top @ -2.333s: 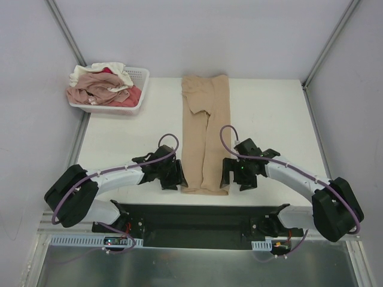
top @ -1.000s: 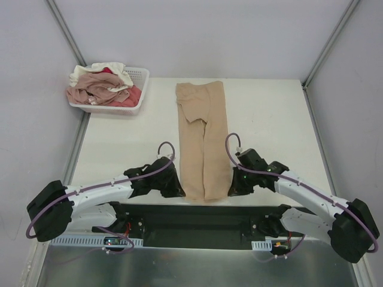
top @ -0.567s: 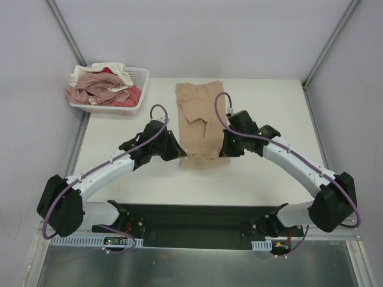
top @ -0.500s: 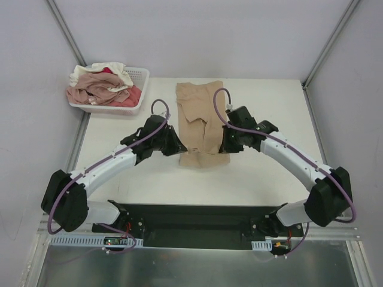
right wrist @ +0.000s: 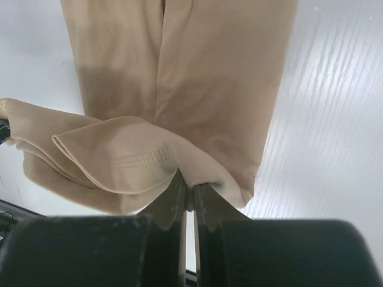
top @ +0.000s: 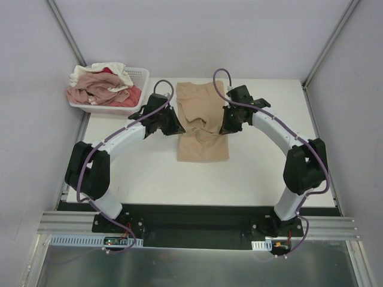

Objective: Fold and stack the t-shirts

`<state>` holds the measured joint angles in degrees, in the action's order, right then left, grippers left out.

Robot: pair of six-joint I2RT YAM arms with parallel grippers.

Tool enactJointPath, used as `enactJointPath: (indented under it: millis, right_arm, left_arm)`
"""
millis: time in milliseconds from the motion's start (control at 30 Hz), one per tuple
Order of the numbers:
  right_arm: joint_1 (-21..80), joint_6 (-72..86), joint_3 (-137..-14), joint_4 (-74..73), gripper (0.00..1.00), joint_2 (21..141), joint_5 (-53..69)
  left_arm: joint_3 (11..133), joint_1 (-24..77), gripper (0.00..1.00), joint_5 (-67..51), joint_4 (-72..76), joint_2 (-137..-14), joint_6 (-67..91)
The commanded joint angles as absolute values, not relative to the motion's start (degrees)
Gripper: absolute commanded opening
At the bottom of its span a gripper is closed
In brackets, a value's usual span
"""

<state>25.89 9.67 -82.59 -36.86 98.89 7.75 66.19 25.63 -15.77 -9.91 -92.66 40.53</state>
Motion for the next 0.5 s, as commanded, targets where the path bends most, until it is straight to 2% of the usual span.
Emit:
enactJointPath:
  millis: [0, 300, 467]
  right_arm:
    - [24.26, 7.38, -87.97, -36.30, 0.02, 103.88, 10.55]
    - [23.20, 7.03, -94.57, -33.66, 0.05, 113.81, 11.34]
    - [22.41, 7.73, -95.80, -33.14, 0.07, 116.36, 10.46]
  left_arm:
    - [71.62, 24.17, 0.00, -17.84, -9.49, -96.67, 36.83]
    - [74.79, 22.85, 0.00, -12.75, -9.49, -103.18, 36.74]
    - [77.16, 22.06, 0.00, -13.62, -9.58, -107.40, 36.56]
